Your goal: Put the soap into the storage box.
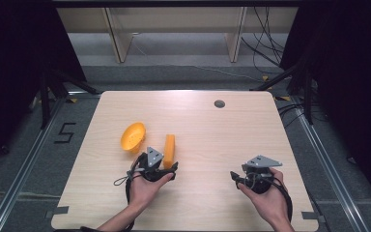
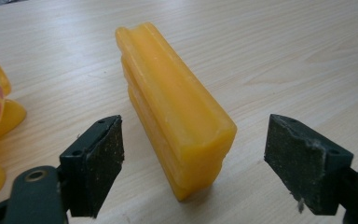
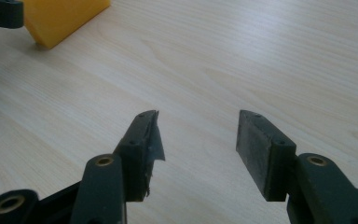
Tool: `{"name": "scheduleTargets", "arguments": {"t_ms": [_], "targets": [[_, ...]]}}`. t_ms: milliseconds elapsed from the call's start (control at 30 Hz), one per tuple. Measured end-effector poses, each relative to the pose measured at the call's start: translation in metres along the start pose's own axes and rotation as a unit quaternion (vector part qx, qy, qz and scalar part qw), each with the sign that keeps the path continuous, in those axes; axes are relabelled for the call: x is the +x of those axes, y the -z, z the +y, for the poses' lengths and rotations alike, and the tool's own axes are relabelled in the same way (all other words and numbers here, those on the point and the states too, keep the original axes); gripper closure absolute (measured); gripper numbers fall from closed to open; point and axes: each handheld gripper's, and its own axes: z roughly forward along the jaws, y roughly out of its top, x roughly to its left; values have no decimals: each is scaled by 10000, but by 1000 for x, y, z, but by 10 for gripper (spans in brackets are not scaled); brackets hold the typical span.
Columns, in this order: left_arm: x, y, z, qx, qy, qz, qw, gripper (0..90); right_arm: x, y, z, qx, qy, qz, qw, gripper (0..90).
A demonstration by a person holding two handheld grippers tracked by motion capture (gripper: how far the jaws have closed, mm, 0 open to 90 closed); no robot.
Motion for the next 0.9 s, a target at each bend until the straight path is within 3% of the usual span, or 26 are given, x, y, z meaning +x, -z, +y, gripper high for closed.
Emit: {"name": "scheduleTargets", "arguments": {"t_ms": [33, 67, 333, 367, 400, 433, 467, 500, 600, 633, 667, 700, 733, 800, 833, 900], "targets": [[1, -3, 0, 87, -21, -11, 10000, 197, 0, -1, 0, 12, -16, 114, 9999, 487], [1, -6, 0, 127, 54, -31, 9999, 217, 2, 1, 1, 86, -154, -2, 9998, 486], [4, -20, 1, 244, 72, -2, 9997, 351, 3, 2, 1, 149, -233, 32, 9996, 487], [5, -23, 2, 238, 135, -6, 9996, 365, 5, 2, 1, 206, -347, 38, 9992, 487], [6, -22, 2, 330, 79, 22, 9994, 382, 5, 2, 1, 215, -306, 59, 9993, 487], [6, -25, 2, 314, 159, -1, 9994, 393, 5, 2, 0, 213, -284, 60, 9994, 487], [8, -24, 2, 402, 48, 35, 9992, 413, 3, 2, 1, 184, -151, 28, 9997, 487], [9, -25, 2, 418, 88, 3, 9991, 413, 1, 0, 1, 102, 13, 76, 9999, 487], [10, -25, 3, 448, 82, 22, 9990, 423, 1, 0, 1, 94, 21, 101, 9999, 487], [12, -23, 4, 575, -76, 55, 9983, 449, 1, 0, 1, 124, -32, 105, 9999, 487], [10, -24, 3, 442, 104, 105, 9989, 465, 2, 0, 1, 159, -75, 79, 9998, 487], [13, -22, 3, 562, 6, 104, 9984, 491, 2, 0, 0, 175, -24, 55, 9998, 488], [11, -24, 2, 322, 247, 161, 9990, 525, 1, 0, 0, 142, 25, 44, 9999, 488], [17, -21, 3, 440, 36, 231, 9988, 590, 1, 0, 0, 123, 32, 54, 9999, 488], [17, -22, 3, 351, 226, 207, 9989, 595, 2, 0, 0, 141, -1, 58, 9999, 488], [19, -23, 3, 314, 392, 154, 9986, 598, 2, 0, 0, 141, 7, 59, 9999, 488]]}}
